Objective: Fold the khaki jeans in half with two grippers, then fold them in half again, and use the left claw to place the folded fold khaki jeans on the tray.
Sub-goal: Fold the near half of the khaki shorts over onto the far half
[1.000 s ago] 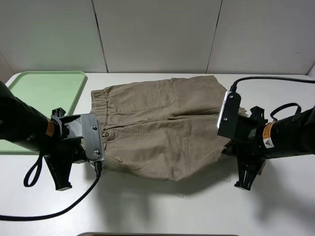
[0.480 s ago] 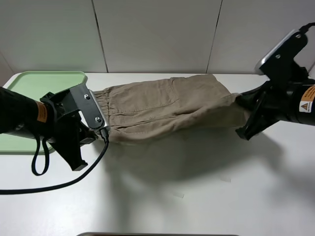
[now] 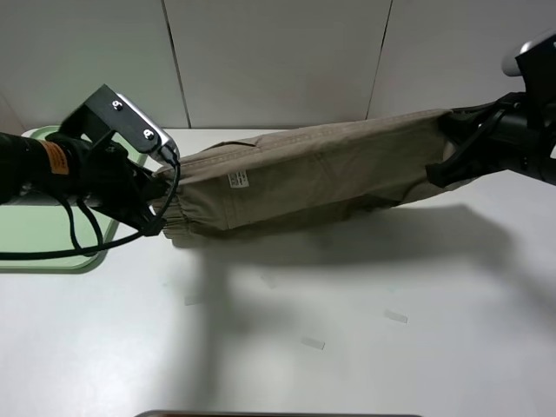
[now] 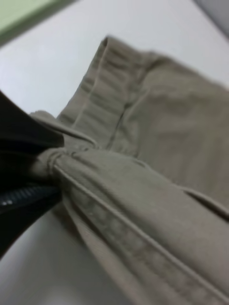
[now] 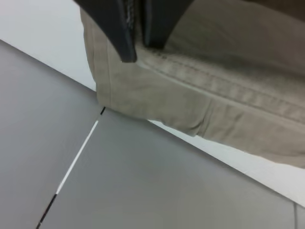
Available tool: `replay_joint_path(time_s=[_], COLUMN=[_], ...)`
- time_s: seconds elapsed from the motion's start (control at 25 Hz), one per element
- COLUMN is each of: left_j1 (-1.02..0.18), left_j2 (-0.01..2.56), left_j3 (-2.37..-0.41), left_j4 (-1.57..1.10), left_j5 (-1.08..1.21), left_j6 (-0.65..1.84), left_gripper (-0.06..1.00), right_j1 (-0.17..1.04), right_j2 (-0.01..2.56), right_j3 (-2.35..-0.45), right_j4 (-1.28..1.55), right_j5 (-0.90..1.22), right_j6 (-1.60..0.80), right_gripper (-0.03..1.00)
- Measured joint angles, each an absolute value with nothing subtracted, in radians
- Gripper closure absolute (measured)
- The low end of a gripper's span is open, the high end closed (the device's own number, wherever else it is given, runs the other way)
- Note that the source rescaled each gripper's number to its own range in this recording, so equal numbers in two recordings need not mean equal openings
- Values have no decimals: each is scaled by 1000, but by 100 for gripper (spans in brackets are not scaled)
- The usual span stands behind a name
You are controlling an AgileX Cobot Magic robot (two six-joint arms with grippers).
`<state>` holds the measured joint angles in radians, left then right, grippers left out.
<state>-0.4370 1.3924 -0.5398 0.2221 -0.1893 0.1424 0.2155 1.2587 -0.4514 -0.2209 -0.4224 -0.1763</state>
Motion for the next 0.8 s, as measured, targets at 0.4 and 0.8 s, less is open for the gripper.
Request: replay_joint_path(time_s=[0.4, 0.8], left_j1=[-298, -221], left_j2=[1392, 1404], left_j3=[-546, -546], left_j4=[243, 266], left_j5=[-337, -455], left_j6=[145, 198], left_gripper=[87, 93], right_j1=[225, 228], right_j2=[1543, 1665], right_j3=[-709, -801], right_j4=[-193, -209], right_j5=[-438, -512], right_j6=[-177, -180], right_gripper=[97, 97])
